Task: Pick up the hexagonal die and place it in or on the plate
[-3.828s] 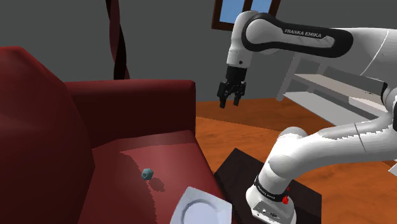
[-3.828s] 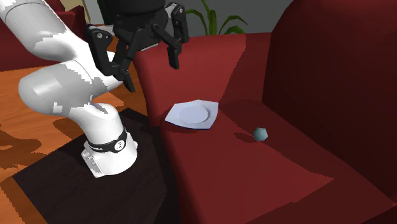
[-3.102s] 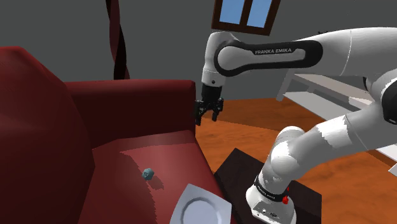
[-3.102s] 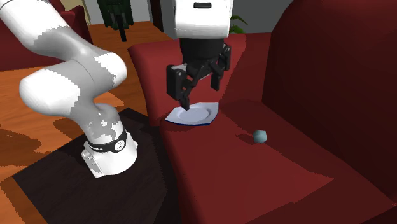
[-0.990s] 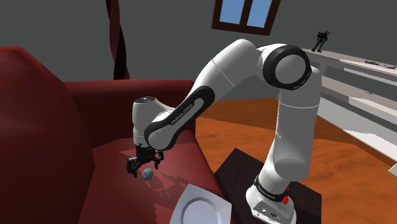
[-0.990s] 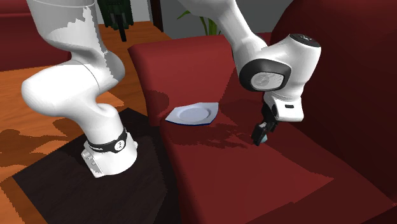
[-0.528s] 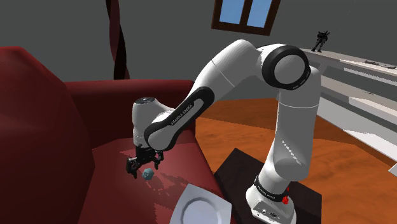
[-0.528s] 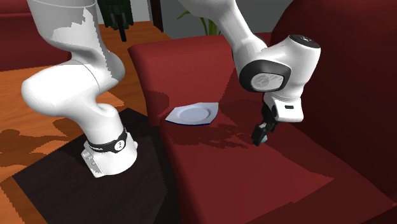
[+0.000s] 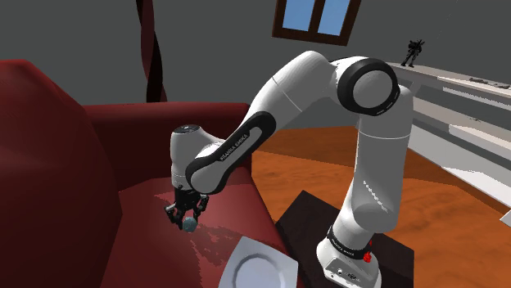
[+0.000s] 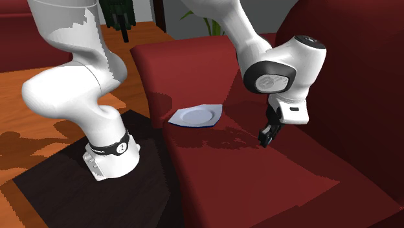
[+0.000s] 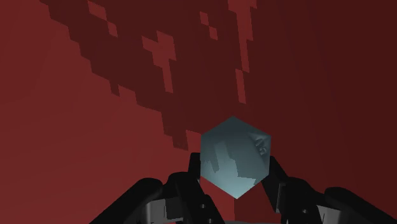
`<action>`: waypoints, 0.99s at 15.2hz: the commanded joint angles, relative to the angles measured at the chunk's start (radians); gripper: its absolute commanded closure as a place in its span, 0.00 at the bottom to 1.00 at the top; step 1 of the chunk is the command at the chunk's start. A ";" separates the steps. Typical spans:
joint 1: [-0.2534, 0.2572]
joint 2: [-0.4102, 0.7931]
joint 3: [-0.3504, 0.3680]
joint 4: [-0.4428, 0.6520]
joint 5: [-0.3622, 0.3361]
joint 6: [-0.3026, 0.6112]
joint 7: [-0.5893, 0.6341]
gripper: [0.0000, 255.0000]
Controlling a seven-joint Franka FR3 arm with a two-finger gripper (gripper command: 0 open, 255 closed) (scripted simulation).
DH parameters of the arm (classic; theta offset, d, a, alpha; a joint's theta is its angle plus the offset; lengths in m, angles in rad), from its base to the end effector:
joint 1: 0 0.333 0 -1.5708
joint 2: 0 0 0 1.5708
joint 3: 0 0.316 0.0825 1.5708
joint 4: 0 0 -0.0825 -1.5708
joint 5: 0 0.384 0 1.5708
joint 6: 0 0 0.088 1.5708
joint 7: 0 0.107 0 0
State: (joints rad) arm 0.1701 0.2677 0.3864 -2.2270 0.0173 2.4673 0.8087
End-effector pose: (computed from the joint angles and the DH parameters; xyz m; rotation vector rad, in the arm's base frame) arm 0.4642 0.2893 0.2605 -3.0294 0.4236 0.1169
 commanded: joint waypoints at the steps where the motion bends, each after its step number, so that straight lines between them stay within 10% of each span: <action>1: 0.000 0.000 0.000 0.000 0.000 0.000 0.000 1.00; 15: -0.019 -0.131 0.020 0.038 0.059 -0.161 -0.028 1.00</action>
State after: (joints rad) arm 0.1510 0.1425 0.4061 -2.1957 0.0745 2.3185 0.7805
